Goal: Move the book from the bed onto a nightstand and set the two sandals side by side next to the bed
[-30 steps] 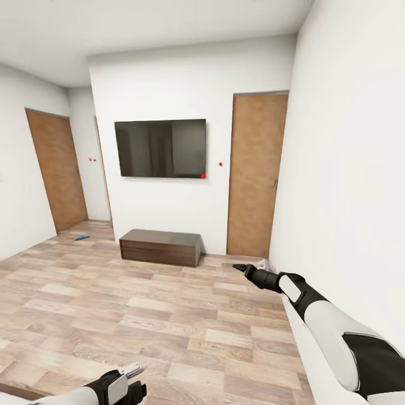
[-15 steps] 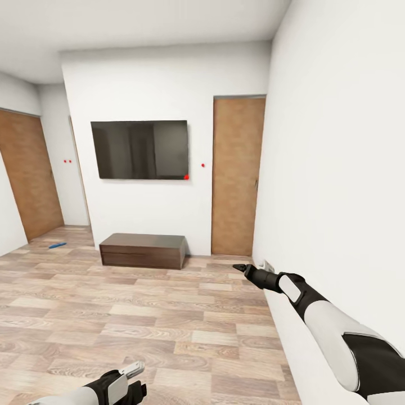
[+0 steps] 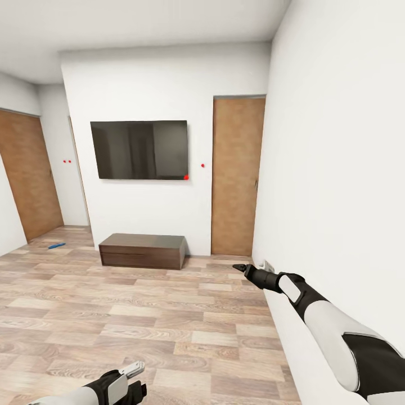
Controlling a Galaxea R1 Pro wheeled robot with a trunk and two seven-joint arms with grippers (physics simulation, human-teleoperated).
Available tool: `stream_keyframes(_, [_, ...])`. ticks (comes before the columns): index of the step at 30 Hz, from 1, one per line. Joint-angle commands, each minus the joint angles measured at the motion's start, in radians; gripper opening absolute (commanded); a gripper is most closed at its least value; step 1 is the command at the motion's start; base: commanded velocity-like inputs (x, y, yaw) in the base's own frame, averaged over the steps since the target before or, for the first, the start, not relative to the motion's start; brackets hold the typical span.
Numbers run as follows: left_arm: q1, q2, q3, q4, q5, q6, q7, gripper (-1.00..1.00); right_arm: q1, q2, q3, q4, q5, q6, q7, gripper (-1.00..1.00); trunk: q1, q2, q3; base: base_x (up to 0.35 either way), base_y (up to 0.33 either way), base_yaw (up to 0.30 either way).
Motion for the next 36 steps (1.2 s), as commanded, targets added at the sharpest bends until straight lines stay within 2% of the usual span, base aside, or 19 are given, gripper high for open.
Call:
stream_keyframes(1, [-0.001,0.000,-0.008,0.001,0.010,0.002,0.002,1.00,0.000,0.000,-0.008,-0.001,0.000,0.009,0.001,1.00,0.000,-0.001,0.000,0.107,0.000,-0.001])
stream_keyframes(36, [-0.001,0.000,-0.008,0.001,0.010,0.002,0.002,1.00,0.000,0.000,-0.007,-0.001,0.001,0.009,0.001,1.00,0.000,-0.001,0.000,0.310,0.000,0.000])
